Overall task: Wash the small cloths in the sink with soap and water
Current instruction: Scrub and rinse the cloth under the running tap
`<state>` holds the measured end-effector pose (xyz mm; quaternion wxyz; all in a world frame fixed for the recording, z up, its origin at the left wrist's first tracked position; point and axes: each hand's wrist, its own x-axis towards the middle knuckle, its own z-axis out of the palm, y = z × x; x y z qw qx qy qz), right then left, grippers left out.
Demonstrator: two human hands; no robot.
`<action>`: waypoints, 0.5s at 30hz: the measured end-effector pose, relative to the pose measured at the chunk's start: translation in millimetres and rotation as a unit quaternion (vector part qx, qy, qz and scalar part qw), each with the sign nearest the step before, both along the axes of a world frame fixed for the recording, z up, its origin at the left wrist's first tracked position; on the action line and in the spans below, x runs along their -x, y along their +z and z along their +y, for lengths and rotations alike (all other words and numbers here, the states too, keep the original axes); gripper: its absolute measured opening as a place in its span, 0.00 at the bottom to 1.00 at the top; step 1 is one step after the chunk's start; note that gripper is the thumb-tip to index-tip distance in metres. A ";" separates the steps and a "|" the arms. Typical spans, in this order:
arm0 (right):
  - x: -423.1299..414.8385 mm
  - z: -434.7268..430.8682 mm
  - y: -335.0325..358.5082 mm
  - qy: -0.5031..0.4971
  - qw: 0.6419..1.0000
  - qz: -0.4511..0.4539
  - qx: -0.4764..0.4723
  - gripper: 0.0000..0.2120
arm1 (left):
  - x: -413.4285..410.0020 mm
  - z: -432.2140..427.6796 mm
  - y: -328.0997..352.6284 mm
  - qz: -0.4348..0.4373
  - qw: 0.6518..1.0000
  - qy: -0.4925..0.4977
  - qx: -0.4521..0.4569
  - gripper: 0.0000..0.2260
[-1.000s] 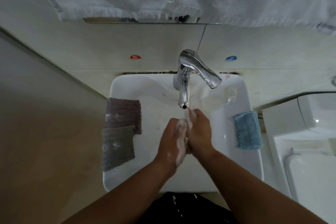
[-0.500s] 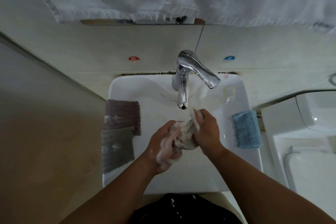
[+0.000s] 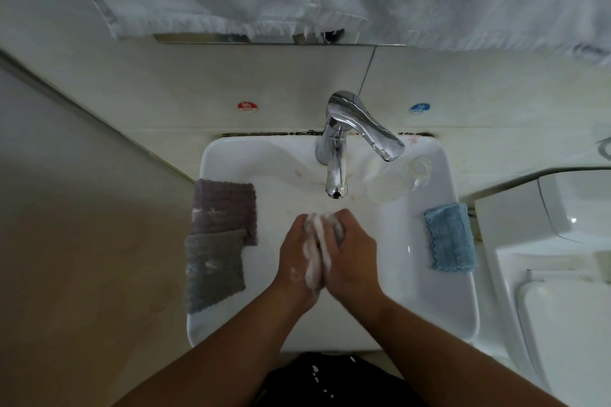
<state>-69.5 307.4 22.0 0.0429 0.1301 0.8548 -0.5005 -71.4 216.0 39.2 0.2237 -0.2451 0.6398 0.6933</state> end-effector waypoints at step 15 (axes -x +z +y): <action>27.3 19.2 -9.4 -0.085 0.994 -0.054 0.036 0.18 | -4.1 22.1 2.9 0.036 0.997 -0.006 0.062 0.09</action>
